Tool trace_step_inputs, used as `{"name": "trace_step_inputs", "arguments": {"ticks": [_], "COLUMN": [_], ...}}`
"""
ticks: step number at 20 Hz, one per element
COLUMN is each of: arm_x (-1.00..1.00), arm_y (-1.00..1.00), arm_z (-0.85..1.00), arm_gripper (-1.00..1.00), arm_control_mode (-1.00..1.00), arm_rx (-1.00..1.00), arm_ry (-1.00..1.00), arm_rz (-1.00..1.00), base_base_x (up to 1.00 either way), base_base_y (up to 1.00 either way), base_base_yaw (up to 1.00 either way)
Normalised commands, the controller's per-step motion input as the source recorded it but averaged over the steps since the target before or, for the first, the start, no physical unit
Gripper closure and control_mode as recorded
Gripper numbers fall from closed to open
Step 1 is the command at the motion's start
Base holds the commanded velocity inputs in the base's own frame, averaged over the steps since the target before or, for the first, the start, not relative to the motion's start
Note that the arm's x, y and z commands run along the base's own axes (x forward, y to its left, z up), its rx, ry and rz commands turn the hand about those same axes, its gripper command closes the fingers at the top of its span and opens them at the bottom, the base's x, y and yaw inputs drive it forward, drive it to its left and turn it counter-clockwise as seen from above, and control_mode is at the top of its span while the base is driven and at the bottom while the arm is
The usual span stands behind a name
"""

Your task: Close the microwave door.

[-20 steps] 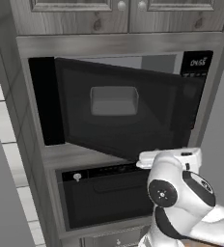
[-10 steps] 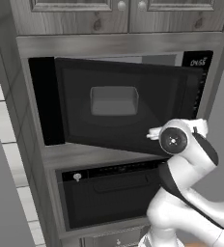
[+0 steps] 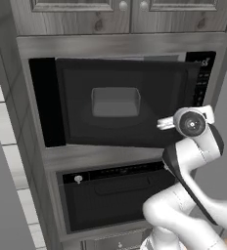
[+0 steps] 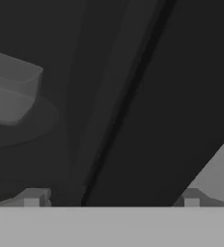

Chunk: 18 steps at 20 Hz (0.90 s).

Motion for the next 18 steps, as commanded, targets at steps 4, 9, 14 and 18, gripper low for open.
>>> {"name": "trace_step_inputs", "arguments": {"ticks": [4, 9, 14, 18], "arm_x": [0.36, 0.41, 0.39, 0.21], "arm_y": [-0.19, -0.08, 0.0, 0.0], "arm_z": [0.0, 0.0, 0.0, 0.0], "arm_gripper": [-1.0, -1.0, -1.0, -1.0], "arm_control_mode": [-1.0, -1.0, -1.0, -1.0], "arm_rx": [0.0, 0.0, 0.0, 0.0], "arm_ry": [0.0, 0.0, 0.0, 0.0], "arm_rz": [0.06, 0.04, 0.01, 0.0], "base_base_x": [0.0, 0.0, 0.0, 0.0], "base_base_y": [0.0, 0.0, 0.0, 0.0], "base_base_yaw": [0.0, 0.0, 0.0, 0.0]}}
